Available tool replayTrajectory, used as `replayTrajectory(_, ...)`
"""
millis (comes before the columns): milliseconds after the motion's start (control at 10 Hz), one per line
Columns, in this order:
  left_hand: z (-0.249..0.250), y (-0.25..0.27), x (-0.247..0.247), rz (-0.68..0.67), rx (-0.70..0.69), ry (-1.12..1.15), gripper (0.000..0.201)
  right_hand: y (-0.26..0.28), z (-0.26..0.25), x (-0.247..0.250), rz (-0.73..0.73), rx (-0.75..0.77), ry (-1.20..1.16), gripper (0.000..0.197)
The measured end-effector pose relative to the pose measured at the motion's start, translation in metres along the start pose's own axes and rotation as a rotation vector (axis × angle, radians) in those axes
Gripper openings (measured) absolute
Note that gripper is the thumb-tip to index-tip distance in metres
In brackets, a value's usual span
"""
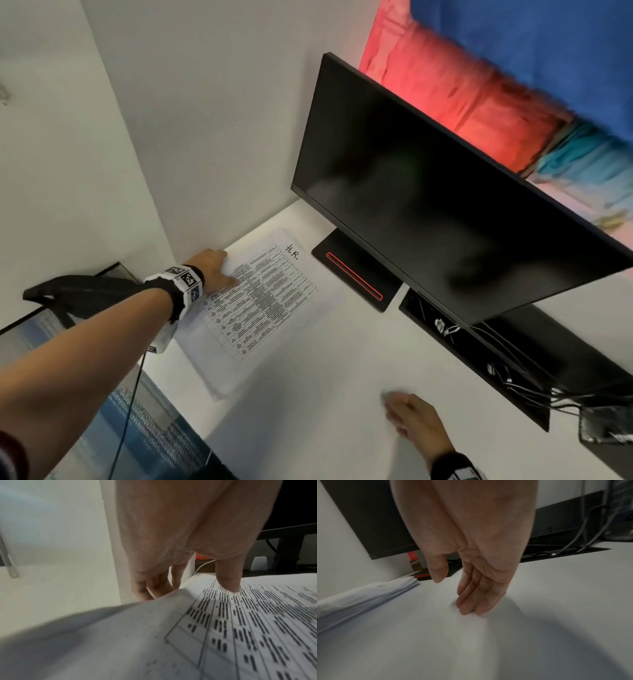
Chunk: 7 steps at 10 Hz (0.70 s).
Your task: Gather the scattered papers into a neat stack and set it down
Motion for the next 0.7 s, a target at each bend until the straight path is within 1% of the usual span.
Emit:
replayTrajectory(100,0.017,-0.007,0.002,-0.028,-0.012,0.19,0.083,-0.014,-0.037,-0.044,-0.056,0.066,-0.124,0.047)
replayTrajectory(200,0.029,-0.016,-0.005,-0.083,-0.012,0.401,0.082,-0.023,-0.072,-0.104,-0.139,-0.003,-0.4,0.056)
replayTrajectory(300,0.037,-0.02,-0.014,-0.093,-0.04,0.329,0.075,-0.02,-0.101,-0.157,-0.239,-0.071,-0.53,0.068)
replayTrajectory(400,0.038,-0.019,-0.014,-0.079,-0.037,0.261,0.068,-0.022,-0.114,-0.181,-0.277,-0.084,-0.566,0.077)
replayTrajectory(500,0.027,-0.018,-0.006,-0.063,-0.023,0.25,0.069,-0.024,-0.12,-0.179,-0.293,-0.094,-0.559,0.078)
replayTrajectory(600,0.03,-0.009,0.012,0.055,-0.059,0.29,0.069,-0.017,-0.118,-0.149,-0.239,-0.035,-0.457,0.068)
replayTrajectory(700,0.053,0.013,0.017,0.233,-0.166,0.335,0.055,0.024,-0.126,-0.091,-0.119,0.145,-0.322,0.04)
Point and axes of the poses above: each hand's wrist, its own y-axis away from the middle knuckle, its own x-axis out of the back of the hand, z = x × y, the point moved 8 cm from there along -y, towards the middle knuckle, and after that the axes turned 7 degrees about x, right-handed, at the moved point
